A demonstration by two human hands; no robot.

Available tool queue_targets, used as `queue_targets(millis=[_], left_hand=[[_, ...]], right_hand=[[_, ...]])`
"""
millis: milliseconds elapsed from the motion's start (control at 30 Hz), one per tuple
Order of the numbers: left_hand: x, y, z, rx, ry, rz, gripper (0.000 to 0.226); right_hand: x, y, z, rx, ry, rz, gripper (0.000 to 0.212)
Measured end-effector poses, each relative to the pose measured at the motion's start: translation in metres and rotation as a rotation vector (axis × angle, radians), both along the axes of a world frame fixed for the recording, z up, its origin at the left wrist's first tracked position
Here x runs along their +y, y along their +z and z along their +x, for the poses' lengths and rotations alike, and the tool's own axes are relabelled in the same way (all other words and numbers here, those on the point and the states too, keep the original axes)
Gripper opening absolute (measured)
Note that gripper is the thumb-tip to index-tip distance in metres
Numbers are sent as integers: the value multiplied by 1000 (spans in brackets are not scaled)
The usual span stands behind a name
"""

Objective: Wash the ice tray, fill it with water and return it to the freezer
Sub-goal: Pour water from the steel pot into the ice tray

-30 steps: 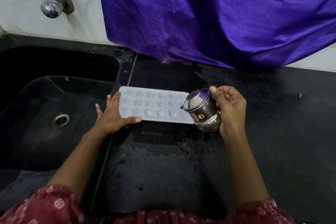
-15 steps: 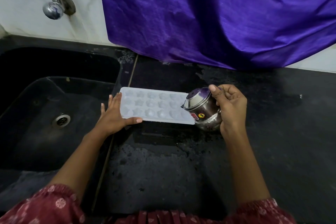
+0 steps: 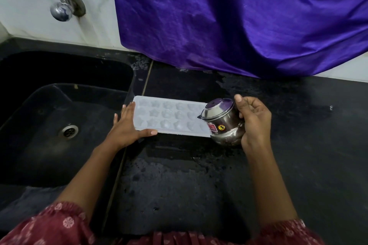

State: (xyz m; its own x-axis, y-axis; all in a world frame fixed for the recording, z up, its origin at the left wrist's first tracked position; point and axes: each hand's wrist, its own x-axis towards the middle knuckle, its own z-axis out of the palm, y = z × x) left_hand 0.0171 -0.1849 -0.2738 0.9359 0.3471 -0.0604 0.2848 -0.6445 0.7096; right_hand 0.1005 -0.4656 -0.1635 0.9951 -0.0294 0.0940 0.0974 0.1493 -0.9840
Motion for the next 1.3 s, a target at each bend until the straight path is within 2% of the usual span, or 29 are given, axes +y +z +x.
queue_targets(millis=[233, 700, 1300], left_hand=[[-1, 2, -1, 3, -1, -7, 132], [-2, 3, -1, -4, 3, 6, 132], [-2, 2, -1, -15, 0, 12, 132]], right_hand=[[8, 8, 1, 21, 29, 33, 21], [25, 7, -3, -31, 112, -81, 19], [28, 18, -1, -105, 128, -118, 19]])
